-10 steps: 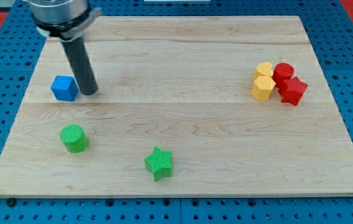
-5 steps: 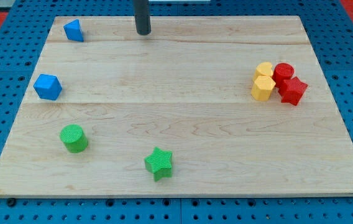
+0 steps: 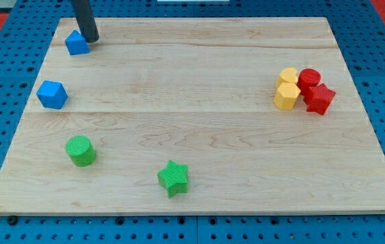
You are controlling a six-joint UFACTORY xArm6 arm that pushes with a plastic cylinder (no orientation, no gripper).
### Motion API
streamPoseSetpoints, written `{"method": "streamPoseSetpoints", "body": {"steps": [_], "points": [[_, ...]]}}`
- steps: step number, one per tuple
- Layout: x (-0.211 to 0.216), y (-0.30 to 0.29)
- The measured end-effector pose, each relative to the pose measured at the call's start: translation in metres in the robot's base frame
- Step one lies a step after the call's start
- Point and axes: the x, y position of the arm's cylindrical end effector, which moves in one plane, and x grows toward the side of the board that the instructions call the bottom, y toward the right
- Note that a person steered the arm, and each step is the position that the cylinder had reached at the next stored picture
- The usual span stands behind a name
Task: Push blue triangle into blue cube
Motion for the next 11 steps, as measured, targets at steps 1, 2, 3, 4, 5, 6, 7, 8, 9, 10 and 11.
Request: {"method": "streamPoseSetpoints", "body": {"steps": [1, 2, 3, 4, 5, 6, 7, 8, 9, 10, 11], "points": [[-0.031, -0.009], [-0.027, -0.035], [-0.002, -0.045], [0.023, -0.045], [0.041, -0.045], [0.049, -0.012], [0.062, 0.012], [0.076, 0.023], [0.092, 0.027], [0.106, 0.02], [0.111, 0.013]]}}
